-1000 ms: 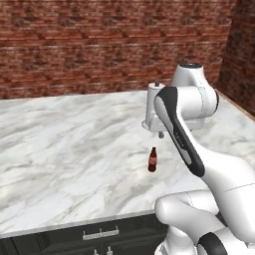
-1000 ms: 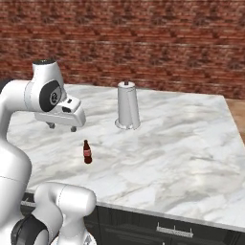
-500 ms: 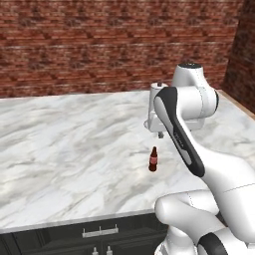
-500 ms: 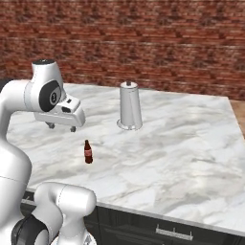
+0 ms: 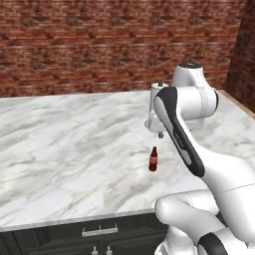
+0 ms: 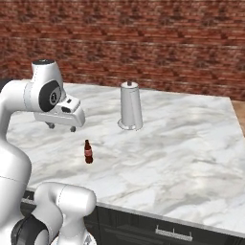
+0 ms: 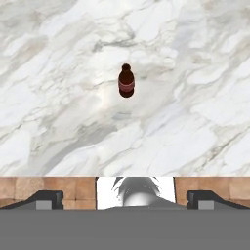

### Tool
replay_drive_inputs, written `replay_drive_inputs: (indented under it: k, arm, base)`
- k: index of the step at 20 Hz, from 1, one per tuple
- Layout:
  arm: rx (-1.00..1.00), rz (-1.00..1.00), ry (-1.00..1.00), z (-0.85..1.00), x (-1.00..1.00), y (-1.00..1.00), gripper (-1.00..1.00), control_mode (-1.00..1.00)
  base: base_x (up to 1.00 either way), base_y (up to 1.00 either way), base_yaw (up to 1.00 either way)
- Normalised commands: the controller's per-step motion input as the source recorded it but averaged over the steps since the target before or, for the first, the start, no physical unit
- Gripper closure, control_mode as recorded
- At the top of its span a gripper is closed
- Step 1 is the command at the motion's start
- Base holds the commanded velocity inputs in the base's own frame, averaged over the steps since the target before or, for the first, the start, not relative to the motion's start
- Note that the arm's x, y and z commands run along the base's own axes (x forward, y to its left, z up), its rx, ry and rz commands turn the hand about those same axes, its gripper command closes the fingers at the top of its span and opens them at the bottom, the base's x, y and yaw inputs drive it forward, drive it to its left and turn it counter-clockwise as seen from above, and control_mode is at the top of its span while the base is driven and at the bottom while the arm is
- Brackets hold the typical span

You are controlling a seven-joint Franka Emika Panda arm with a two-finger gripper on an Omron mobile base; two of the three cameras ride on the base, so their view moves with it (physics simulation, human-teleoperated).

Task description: Place the large bottle from the dining counter next to the other large bottle outside the sink, and place the small bottle from the dining counter next to the other small bottle inside the sink.

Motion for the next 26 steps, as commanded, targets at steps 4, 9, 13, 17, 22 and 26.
replay_drive_inputs:
  k: [4, 9, 13, 17, 22, 26]
  arm:
    - [0.0, 0.0, 0.0, 0.0, 0.0, 0.0, -1.0, 1.0]
    - [0.0, 0.0, 0.0, 0.0, 0.0, 0.0, -1.0, 1.0]
    - [0.0, 0.0, 0.0, 0.0, 0.0, 0.0, -1.0, 1.0]
    - [0.0, 0.0, 0.0, 0.0, 0.0, 0.0, -1.0, 1.0]
    - [0.01, 0.05, 0.0, -0.03, 0.19, -0.22, -1.0, -1.0]
    - [0.01, 0.06, 0.0, 0.0, 0.2, -0.38, -1.0, -1.0]
  base:
    - [0.25, -0.4, 0.03]
    - [0.45, -0.39, 0.06]
    - [0.41, -0.39, 0.1]
    - [0.34, -0.34, 0.09]
    - [0.14, -0.14, 0.04]
    - [0.0, 0.0, 0.0]
